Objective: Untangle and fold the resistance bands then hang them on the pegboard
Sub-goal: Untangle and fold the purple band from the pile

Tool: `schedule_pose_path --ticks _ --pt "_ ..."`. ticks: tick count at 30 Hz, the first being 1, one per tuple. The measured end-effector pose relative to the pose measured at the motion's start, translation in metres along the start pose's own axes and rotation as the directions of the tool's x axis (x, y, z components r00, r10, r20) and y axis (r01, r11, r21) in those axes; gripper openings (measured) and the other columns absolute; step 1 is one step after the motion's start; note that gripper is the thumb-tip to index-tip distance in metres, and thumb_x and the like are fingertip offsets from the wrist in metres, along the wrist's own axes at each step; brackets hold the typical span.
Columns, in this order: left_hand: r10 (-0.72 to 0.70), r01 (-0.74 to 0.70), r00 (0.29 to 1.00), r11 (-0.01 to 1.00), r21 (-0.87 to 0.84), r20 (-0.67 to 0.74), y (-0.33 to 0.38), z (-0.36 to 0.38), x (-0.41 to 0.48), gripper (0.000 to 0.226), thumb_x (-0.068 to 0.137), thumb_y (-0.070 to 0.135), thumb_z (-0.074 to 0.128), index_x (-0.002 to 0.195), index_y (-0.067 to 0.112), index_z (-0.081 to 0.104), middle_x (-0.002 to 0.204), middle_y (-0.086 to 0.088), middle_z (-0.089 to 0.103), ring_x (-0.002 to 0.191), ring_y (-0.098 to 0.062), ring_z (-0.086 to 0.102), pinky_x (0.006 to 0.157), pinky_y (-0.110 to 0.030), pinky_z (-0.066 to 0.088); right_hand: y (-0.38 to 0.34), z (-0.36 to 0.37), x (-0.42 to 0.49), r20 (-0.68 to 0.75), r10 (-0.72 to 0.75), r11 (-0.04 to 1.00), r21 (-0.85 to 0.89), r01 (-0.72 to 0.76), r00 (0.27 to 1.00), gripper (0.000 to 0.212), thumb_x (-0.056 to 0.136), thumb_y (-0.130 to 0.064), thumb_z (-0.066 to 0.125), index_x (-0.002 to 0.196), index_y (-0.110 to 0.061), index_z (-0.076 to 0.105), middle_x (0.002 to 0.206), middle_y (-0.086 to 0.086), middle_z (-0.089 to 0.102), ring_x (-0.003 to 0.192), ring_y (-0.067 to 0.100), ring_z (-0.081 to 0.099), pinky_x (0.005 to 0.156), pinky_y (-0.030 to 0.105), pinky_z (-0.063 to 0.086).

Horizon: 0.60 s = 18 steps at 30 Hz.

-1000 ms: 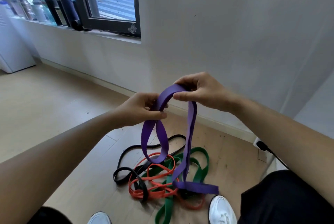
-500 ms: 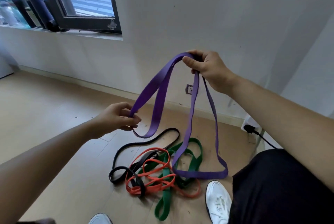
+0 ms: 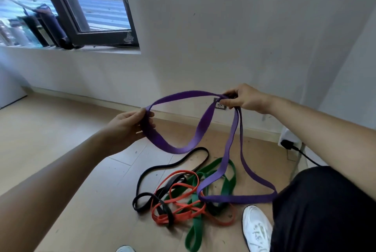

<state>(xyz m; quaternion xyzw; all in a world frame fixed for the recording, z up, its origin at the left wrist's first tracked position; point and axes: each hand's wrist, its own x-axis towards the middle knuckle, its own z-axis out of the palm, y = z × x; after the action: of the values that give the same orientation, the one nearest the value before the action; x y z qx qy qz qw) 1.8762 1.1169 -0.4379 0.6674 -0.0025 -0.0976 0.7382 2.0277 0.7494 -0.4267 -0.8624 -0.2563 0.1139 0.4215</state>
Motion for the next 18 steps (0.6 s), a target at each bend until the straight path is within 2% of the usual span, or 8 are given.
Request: schedule_pose_path --ticks 3,4,6,8,10,13,16,18 --pt "-0.039 0.047 0.997 0.992 0.116 -0.073 -0.001 -0.004 -0.004 0.061 0.064 0.057 0.089 0.103 0.011 0.078 0.077 -0.004 0.061 0.078 -0.022 0.062 0.090 -0.040 0.054 0.005 -0.001 -0.002 0.056 0.016 1.000 -0.017 -0.015 0.998 0.030 0.090 -0.031 0.075 0.115 -0.013 0.075 0.101 0.011 0.074 0.087 0.015 0.067 0.081 0.028 0.056" --pt "-0.036 0.056 0.995 0.971 0.231 -0.093 -0.003 -0.004 -0.006 0.055 0.071 0.051 0.087 0.106 0.010 0.077 0.077 -0.003 0.060 0.076 -0.020 0.060 0.084 -0.037 0.053 0.005 -0.001 -0.002 0.060 0.017 1.000 -0.010 -0.017 0.998 0.031 0.090 -0.030 0.075 0.116 -0.013 0.075 0.100 0.010 0.074 0.086 0.015 0.067 0.080 0.027 0.055" --pt "-0.001 0.057 0.993 0.876 0.479 -0.116 -0.008 -0.005 -0.010 0.030 0.081 0.029 0.083 0.106 0.015 0.075 0.080 -0.001 0.063 0.075 -0.016 0.058 0.075 -0.031 0.049 0.003 -0.002 -0.002 0.062 0.008 1.000 0.012 -0.009 0.998 0.029 0.090 -0.026 0.074 0.116 -0.012 0.074 0.096 0.006 0.074 0.081 0.009 0.068 0.077 0.021 0.051" --pt "0.025 0.077 0.988 0.778 0.623 -0.152 -0.016 -0.012 -0.011 0.024 0.083 0.013 0.082 0.104 0.021 0.074 0.085 -0.002 0.066 0.077 -0.017 0.058 0.072 -0.028 0.046 0.000 -0.002 -0.002 0.062 -0.003 1.000 0.027 0.001 0.998 0.025 0.092 -0.022 0.072 0.114 -0.010 0.073 0.092 0.003 0.073 0.075 0.001 0.067 0.071 0.015 0.051" --pt "0.031 0.092 0.987 0.693 0.715 -0.157 -0.019 -0.018 -0.011 0.029 0.087 0.006 0.077 0.111 0.023 0.071 0.094 -0.002 0.068 0.084 -0.020 0.064 0.073 -0.024 0.048 -0.002 -0.002 -0.002 0.064 -0.013 0.999 0.037 0.011 0.998 0.020 0.094 -0.017 0.071 0.112 -0.008 0.073 0.091 0.003 0.072 0.072 0.000 0.066 0.069 0.012 0.051" --pt "0.088 0.048 0.990 0.509 0.860 -0.107 -0.019 -0.025 -0.008 0.040 0.086 0.001 0.075 0.114 0.028 0.065 0.096 0.003 0.069 0.090 -0.024 0.067 0.075 -0.024 0.052 -0.007 -0.001 -0.004 0.085 -0.023 0.999 0.027 0.021 0.996 0.022 0.093 -0.017 0.071 0.113 -0.008 0.073 0.092 0.007 0.071 0.079 0.009 0.065 0.071 0.016 0.052" --pt "0.043 0.064 0.995 0.378 0.923 -0.087 -0.022 -0.034 -0.004 0.048 0.079 0.005 0.082 0.113 0.034 0.063 0.099 0.005 0.069 0.093 -0.025 0.066 0.086 -0.034 0.055 -0.015 0.000 -0.004 0.092 -0.029 0.999 0.023 0.027 0.995 0.027 0.092 -0.023 0.073 0.114 -0.008 0.073 0.102 0.021 0.071 0.087 0.017 0.064 0.079 0.027 0.052" --pt "-0.018 0.103 0.994 0.352 0.930 -0.103 -0.023 -0.036 -0.003 0.056 0.077 0.011 0.085 0.124 0.032 0.063 0.110 0.006 0.070 0.104 -0.019 0.065 0.094 -0.037 0.054 -0.025 0.004 -0.004 0.104 -0.052 0.999 0.017 0.051 0.993 0.029 0.089 -0.026 0.075 0.112 -0.009 0.074 0.108 0.026 0.069 0.090 0.023 0.064 0.084 0.041 0.053"
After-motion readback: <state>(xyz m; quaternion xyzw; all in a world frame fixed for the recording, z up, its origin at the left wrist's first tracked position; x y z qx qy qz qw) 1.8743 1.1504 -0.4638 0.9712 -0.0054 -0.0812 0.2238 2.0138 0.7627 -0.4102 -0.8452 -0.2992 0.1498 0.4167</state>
